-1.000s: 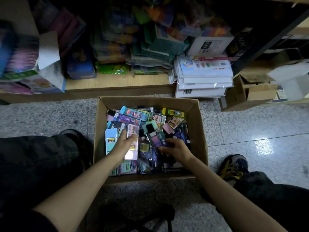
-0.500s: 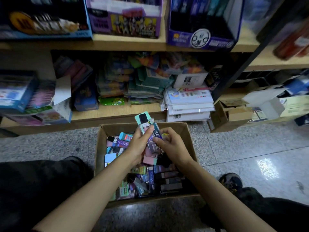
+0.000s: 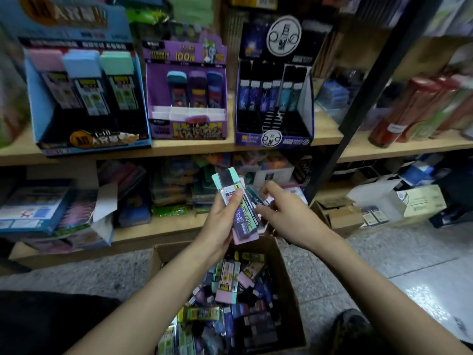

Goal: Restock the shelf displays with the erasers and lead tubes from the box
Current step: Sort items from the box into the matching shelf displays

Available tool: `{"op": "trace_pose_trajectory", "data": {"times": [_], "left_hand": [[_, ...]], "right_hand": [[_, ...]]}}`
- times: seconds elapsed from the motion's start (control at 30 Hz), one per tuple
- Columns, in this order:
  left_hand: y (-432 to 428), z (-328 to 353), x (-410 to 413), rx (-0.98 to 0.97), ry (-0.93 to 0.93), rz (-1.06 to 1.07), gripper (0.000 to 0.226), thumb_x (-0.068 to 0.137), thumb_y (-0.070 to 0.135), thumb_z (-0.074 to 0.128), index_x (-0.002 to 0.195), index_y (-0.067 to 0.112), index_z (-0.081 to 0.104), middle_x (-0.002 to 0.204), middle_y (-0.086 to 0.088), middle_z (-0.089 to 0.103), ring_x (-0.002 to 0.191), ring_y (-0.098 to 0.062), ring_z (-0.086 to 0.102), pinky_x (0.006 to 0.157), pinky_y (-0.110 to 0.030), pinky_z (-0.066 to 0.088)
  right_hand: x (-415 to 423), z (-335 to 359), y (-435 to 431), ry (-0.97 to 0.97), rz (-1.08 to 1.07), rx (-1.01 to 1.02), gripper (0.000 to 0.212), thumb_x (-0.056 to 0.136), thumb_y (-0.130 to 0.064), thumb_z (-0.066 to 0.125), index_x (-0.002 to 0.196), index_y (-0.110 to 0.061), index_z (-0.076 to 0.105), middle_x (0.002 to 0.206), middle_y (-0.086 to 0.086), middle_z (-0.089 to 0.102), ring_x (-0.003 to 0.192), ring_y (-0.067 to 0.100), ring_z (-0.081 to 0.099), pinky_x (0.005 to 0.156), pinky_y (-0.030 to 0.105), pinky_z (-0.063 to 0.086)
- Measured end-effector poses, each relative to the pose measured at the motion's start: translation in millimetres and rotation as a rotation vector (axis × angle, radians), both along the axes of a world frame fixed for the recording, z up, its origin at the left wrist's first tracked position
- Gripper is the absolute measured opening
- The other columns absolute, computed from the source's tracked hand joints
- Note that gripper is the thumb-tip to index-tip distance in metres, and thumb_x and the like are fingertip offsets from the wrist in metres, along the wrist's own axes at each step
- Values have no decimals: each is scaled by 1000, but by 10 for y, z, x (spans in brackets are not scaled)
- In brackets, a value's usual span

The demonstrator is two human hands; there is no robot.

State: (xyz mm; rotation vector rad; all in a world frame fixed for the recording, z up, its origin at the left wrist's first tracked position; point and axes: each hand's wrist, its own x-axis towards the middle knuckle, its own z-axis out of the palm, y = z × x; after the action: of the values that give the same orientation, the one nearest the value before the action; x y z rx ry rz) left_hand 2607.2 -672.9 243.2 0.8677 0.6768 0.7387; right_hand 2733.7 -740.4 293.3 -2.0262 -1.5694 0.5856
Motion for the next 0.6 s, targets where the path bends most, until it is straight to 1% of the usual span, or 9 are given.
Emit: {"op": "trace_pose_trajectory", "data": {"times": [0.07,0.17,0.23,0.33,0.37,0.4,0.47,0.53,0.6], "left_hand": [[67,152,49,12,-19,6,26,93,26,52,119,25,53,96,-2,73,85,-21,71,64,-35,59],[235,389,80,59,1,14,22,93,28,52,115,28,54,105,-8,70,95,-29,68,65,-39,60],[375,541,70,93,4,-3,19,92,30,53,111,31,55,109,-9,68,92,-27,70,60,-39,59],[594,749,22,164,-9,-20,26,84,35,57,111,35,57,103,-5,72,88,-24,71,57,-36,57],[664,797,5,186,-10,-17,31,80,37,58,112,35,56,102,-4,73,88,-24,71,58,-35,57],[728,834,-9,205,-8,-9,36,77,37,59,113,33,55,102,-5,73,88,-25,71,60,-34,57],[842,884,-24,232,-8,23,43,76,37,59,117,26,54,103,-6,72,88,-25,71,62,-32,58],[929,908,-24,227,-18,44,45,76,37,59,118,23,54,101,-6,73,86,-23,72,62,-32,58],[987,926,-8,217,-25,42,45,76,37,59,118,22,54,101,-5,73,84,-21,72,60,-34,58]], "right_hand": [[57,184,19,103,-27,47,10,93,-22,55,100,-18,49,66,-1,61,44,10,52,39,14,34],[228,433,67,378,-112,87,16,95,-16,53,110,-15,58,64,5,54,43,15,43,37,21,32],[364,572,95,483,-107,94,25,94,-7,51,115,-16,61,71,14,52,53,22,44,46,27,35],[550,722,137,505,-103,139,36,90,0,52,118,-19,63,90,17,67,73,35,61,64,42,51],[608,768,160,486,-115,169,33,90,-1,55,118,-17,62,91,14,69,76,29,66,66,40,54],[670,805,192,472,-138,207,27,89,-4,59,114,-15,62,86,10,68,71,21,67,60,32,55],[796,881,295,477,-212,293,15,83,-9,68,96,-13,62,75,8,65,60,10,64,53,20,51],[931,956,433,414,-272,381,12,80,-11,73,84,-14,63,68,3,63,57,6,60,51,17,49],[1053,1043,587,303,-284,416,7,79,-13,74,82,-14,67,66,-3,62,54,1,56,49,15,44]]}}
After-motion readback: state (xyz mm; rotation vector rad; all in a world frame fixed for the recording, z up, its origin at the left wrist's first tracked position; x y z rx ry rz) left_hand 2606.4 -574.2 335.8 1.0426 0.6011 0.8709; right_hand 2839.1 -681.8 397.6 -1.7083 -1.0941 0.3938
